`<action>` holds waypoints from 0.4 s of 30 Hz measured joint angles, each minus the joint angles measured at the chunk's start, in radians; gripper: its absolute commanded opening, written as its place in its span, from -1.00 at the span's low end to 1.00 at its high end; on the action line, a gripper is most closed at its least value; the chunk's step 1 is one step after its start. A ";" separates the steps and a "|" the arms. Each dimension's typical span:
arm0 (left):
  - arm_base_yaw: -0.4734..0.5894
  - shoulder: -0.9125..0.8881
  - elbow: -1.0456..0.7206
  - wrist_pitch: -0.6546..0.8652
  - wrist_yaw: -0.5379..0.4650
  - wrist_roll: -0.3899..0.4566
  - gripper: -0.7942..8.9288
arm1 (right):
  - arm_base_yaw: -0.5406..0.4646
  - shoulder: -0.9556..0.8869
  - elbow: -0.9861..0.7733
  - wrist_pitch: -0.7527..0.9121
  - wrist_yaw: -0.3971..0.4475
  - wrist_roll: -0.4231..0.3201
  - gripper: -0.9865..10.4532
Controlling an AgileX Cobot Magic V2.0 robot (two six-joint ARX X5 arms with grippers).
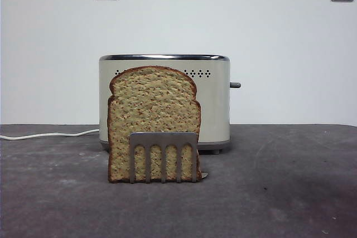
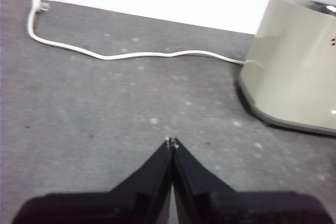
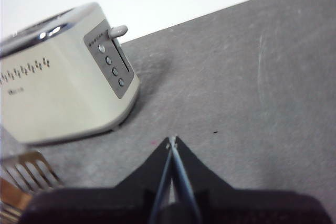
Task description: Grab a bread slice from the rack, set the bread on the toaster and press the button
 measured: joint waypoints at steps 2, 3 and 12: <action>0.000 0.000 0.000 0.002 0.033 -0.019 -0.85 | 0.000 0.000 0.005 -0.008 -0.001 0.055 -0.85; 0.000 0.000 0.001 0.002 0.053 -0.034 -0.85 | 0.000 0.002 0.010 -0.015 -0.001 0.082 -0.85; 0.000 0.006 0.128 0.005 0.172 -0.144 -0.85 | 0.000 0.101 0.179 -0.008 -0.003 0.165 -0.85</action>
